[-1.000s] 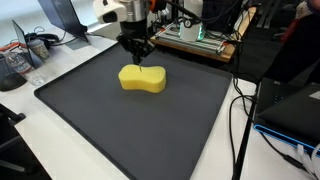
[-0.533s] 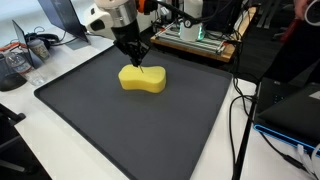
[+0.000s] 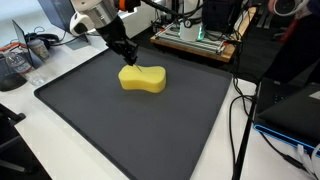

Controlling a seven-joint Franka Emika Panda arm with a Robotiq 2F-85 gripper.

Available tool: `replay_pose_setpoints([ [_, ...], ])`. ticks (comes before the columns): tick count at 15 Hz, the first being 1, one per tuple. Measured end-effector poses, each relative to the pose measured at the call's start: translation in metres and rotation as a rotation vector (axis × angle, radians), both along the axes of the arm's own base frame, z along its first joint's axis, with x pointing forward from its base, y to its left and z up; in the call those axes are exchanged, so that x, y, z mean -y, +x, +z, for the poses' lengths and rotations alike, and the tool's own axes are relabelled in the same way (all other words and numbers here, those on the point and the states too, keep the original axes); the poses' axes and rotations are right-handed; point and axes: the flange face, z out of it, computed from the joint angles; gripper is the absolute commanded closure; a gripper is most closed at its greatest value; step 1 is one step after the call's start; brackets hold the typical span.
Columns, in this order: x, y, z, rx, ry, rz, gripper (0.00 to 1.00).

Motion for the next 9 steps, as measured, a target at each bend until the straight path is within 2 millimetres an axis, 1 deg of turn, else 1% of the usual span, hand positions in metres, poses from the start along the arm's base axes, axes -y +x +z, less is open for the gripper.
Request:
replay_pose_setpoints([
  [5,0.055,-0.001,-0.001,0.019,0.120,0.046,0.97],
  [9,0.097,-0.008,-0.008,0.064,0.224,0.079,0.97],
])
